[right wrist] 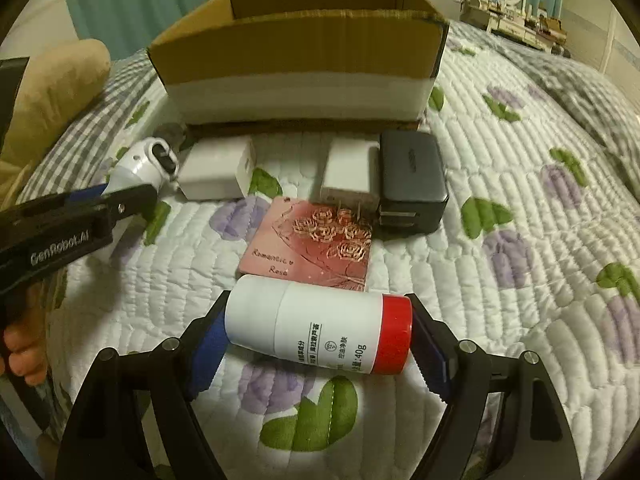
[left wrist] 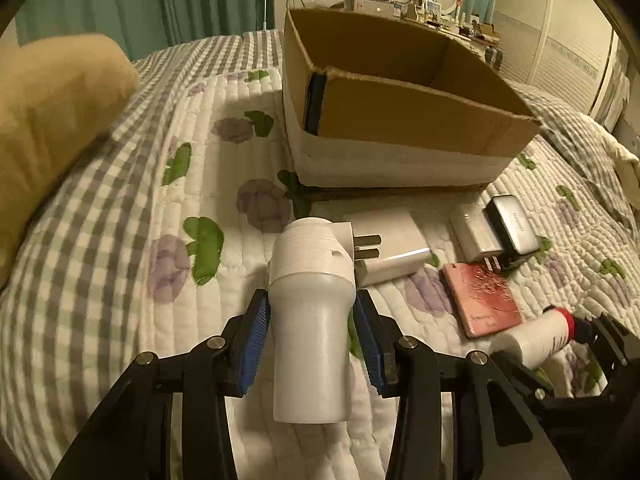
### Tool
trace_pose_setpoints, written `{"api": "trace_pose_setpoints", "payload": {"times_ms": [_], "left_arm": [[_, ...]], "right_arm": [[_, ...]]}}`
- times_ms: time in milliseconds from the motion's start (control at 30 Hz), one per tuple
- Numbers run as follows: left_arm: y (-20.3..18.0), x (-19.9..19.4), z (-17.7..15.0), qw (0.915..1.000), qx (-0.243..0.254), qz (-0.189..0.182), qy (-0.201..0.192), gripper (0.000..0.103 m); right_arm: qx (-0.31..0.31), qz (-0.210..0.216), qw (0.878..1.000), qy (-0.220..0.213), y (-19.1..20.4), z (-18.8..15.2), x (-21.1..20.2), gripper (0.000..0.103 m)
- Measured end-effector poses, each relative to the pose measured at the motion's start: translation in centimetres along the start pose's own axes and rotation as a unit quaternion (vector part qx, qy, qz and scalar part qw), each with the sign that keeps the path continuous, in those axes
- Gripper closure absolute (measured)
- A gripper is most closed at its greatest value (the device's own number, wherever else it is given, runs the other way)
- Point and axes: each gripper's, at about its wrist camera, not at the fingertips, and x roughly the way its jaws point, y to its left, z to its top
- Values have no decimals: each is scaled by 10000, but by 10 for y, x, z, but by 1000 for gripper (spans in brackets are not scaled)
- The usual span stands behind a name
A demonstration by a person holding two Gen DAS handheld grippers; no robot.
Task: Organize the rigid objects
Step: 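Grasp the white cylinder with the left tool while the right tool grasps the red-capped bottle, then carry both items over the box and release them inside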
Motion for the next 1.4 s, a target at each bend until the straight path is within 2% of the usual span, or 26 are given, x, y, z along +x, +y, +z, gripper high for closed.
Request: {"api": "trace_pose_setpoints", "payload": {"times_ms": [333, 433, 600, 800, 967, 1133, 1400], "left_arm": [[-15, -68, 3, 9992, -71, 135, -373, 59], [-17, -84, 13, 9981, -203, 154, -558, 59], [-17, -98, 43, 9958, -430, 267, -760, 59], [-20, -106, 94, 9930, -477, 268, -1048, 59], [-22, -84, 138, 9913, -530, 265, -1179, 59], [-24, -38, 171, 9928, -587, 154, -1030, 59], [-24, 41, 187, 9965, -464, 223, -654, 59]], "right_arm": [[-131, 189, 9982, -559, 2, 20, -58, 22], [-226, 312, 9953, -893, -4, 35, -84, 22], [-603, 429, 9871, -1419, -9, 77, -123, 22], [-664, 616, 9823, -1639, -22, 138, -140, 22], [-668, 573, 9810, -1728, -33, 193, -125, 22], [-622, 596, 9837, -1580, -38, 240, -84, 22], [-553, 568, 9896, -1198, -44, 275, 1, 22]]}}
